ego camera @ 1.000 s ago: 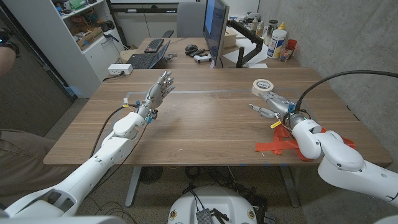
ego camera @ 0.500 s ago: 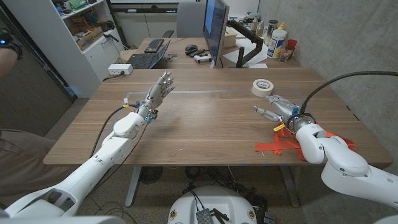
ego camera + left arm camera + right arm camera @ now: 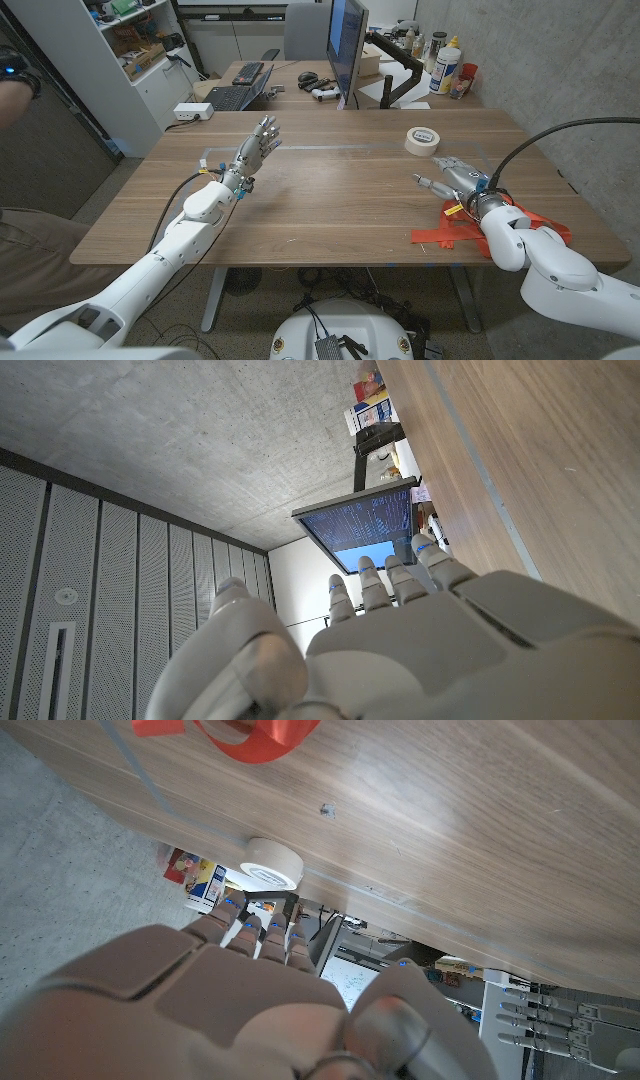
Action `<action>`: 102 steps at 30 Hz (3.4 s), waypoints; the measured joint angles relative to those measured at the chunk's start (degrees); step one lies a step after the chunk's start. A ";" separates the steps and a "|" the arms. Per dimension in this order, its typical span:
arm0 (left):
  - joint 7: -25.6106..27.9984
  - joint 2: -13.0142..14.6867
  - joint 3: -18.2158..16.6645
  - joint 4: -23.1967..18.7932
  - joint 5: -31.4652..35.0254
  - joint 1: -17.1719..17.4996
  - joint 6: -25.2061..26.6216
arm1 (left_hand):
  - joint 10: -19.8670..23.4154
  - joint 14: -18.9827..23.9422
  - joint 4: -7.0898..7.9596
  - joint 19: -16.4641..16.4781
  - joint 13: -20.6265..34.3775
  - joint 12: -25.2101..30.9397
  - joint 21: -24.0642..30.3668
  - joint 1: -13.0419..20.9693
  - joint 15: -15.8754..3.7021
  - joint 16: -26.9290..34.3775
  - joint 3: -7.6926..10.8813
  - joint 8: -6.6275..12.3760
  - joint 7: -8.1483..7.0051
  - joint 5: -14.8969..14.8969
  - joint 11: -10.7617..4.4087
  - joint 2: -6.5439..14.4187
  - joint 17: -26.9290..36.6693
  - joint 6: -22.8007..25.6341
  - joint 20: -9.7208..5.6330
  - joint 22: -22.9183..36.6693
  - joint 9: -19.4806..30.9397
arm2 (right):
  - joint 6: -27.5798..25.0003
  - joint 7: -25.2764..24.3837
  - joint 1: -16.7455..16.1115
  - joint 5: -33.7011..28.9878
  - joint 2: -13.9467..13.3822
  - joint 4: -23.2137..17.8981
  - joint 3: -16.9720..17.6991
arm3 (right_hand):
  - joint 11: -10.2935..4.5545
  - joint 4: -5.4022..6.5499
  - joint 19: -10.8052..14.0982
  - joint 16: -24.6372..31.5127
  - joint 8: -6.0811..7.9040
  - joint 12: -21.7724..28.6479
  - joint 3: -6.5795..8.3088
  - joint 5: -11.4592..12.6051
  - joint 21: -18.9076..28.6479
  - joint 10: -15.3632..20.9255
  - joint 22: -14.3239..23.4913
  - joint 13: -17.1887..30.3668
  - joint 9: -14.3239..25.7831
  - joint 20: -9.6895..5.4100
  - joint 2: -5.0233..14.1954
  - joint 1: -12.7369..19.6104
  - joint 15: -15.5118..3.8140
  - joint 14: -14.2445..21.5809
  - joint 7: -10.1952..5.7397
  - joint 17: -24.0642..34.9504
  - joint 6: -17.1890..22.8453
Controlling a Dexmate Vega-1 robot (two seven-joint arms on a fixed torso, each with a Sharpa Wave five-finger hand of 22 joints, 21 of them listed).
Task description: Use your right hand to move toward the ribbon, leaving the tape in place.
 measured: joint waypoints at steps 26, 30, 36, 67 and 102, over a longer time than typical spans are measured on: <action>0.02 0.62 -0.31 -1.07 -0.36 0.73 0.37 | -0.01 0.00 -0.23 0.00 0.00 0.00 0.00 0.00 0.00 0.00 -0.24 0.00 0.00 0.00 0.01 0.00 0.00 0.00 0.01 0.01 0.00 | -3.90 -5.06 -0.84 3.79 -1.38 -0.06 -1.68 | -0.30 0.00 0.20 0.00 0.00 0.00 0.00 0.65 0.00 0.32 0.00 0.00 0.00 -0.20 0.01 -0.01 0.00 0.00 0.00 0.00 0.01; -0.06 0.67 -0.38 -1.07 -0.39 0.76 0.37 | -0.01 0.00 -0.23 0.00 0.00 0.00 0.00 0.00 0.00 0.00 -0.24 0.00 0.00 0.22 0.01 0.00 0.00 0.00 0.01 0.01 0.00 | -4.39 -5.66 -0.85 4.51 -1.40 0.14 -1.83 | -0.31 0.00 0.54 0.00 0.00 0.00 0.00 0.65 0.00 0.32 0.00 0.00 0.00 0.14 0.24 0.22 0.00 0.00 0.00 0.00 0.01; -0.20 0.73 -0.50 -1.04 -0.47 0.80 0.37 | -0.01 0.00 -0.23 0.00 0.00 0.00 0.00 0.00 0.00 0.00 -0.24 0.00 0.00 0.22 0.01 0.00 0.00 0.00 0.01 0.01 0.00 | -4.78 -6.34 -0.35 5.71 -1.53 0.78 -2.43 | -0.30 0.00 0.51 0.00 0.00 0.00 0.00 0.65 0.00 0.32 0.00 0.00 0.00 0.12 0.62 0.60 0.00 0.00 0.00 0.00 0.01; 0.08 1.41 -0.67 -2.40 -0.41 1.60 0.42 | -0.02 0.00 -0.23 0.00 0.00 0.00 0.00 0.00 0.00 0.00 -0.24 0.00 0.00 0.21 0.02 0.00 0.00 -0.01 0.01 0.02 0.00 | -6.87 -13.23 -1.65 12.96 -1.17 2.90 -2.20 | -0.83 -0.66 0.50 0.00 0.00 0.00 0.19 1.40 -0.22 0.22 0.00 0.00 0.00 0.11 0.61 0.59 0.22 0.22 -0.32 0.00 0.33; 1.93 1.74 -0.61 -4.10 0.51 2.49 0.93 | 0.30 0.00 -0.63 0.32 0.00 0.00 0.00 0.00 0.00 0.00 -0.30 0.00 -0.31 0.21 0.32 0.00 0.00 0.30 -0.30 0.02 0.00 | -6.02 -17.65 -1.91 18.51 -2.19 4.60 -2.43 | -1.02 -1.19 0.50 0.00 0.00 0.00 0.09 1.92 -0.22 0.43 0.00 0.00 0.00 0.11 0.62 1.18 0.11 0.94 -0.41 0.00 0.84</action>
